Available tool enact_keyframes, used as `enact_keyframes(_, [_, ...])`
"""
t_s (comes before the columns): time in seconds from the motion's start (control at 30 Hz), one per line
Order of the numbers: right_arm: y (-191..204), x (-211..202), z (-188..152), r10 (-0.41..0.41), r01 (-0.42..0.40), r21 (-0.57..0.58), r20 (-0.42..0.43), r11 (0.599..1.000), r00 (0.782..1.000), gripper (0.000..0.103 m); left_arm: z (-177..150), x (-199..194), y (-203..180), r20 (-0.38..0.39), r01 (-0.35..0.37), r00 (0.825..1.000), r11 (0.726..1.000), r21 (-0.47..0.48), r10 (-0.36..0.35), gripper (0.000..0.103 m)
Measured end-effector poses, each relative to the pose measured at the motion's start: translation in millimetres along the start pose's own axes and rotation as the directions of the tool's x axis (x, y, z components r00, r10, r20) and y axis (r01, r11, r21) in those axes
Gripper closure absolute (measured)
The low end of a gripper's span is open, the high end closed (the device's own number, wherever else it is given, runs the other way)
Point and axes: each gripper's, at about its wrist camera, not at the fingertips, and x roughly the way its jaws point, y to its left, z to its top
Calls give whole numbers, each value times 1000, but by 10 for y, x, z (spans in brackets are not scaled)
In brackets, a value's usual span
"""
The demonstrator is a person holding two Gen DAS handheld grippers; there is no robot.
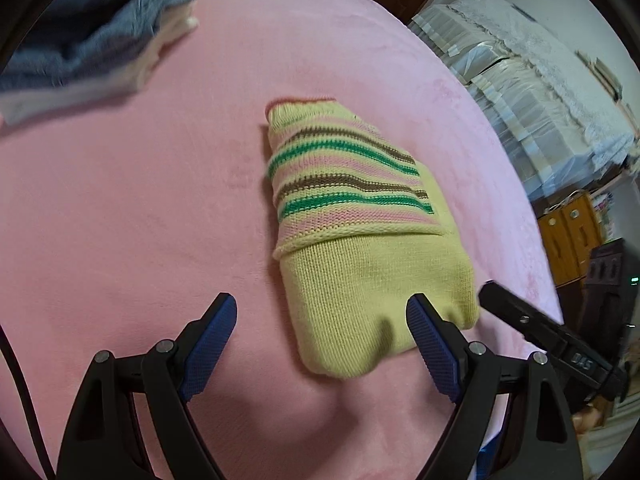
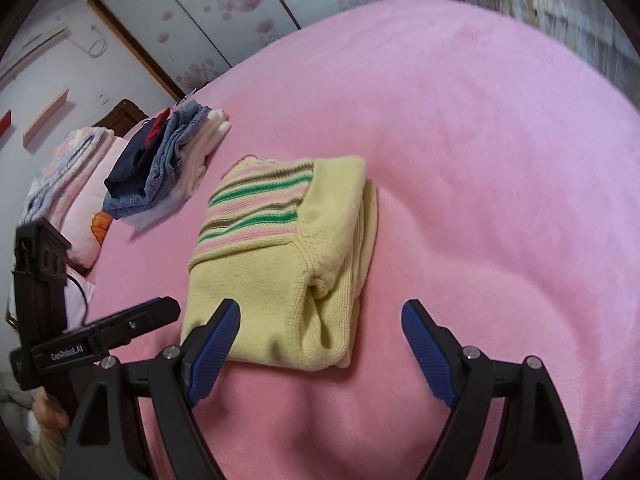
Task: Fold large clothes
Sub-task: 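Grasp the folded cardigan bundle with both grippers and lift it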
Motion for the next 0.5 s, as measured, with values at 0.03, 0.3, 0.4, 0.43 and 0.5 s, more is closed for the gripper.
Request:
enact_keyframes(0.03, [-28,53,17,17,-17,10,-13,1000,1000,20,13,48,36,-9,27,1000,1000,-14,-27,17])
enact_keyframes(0.3, [-206,459,152,184,-172,119,-95,978,978,20,62,356,225,-24,188,981,978,-86,-191,18])
enact_keyframes(0.4, [-301,582,187,245,-225,174,-101,959,964,20,82,480,254,-29,229,972,968,-106,-233,18])
enact_keyframes(0.43, [-337,620,196,268,-246,192,-100,950,958,20,85,533,267,-34,242,968,964,-113,-247,18])
enact_keyframes(0.5, [-388,668,211,307,-281,220,-95,934,947,20,90,647,307,-45,255,964,957,-137,-263,18])
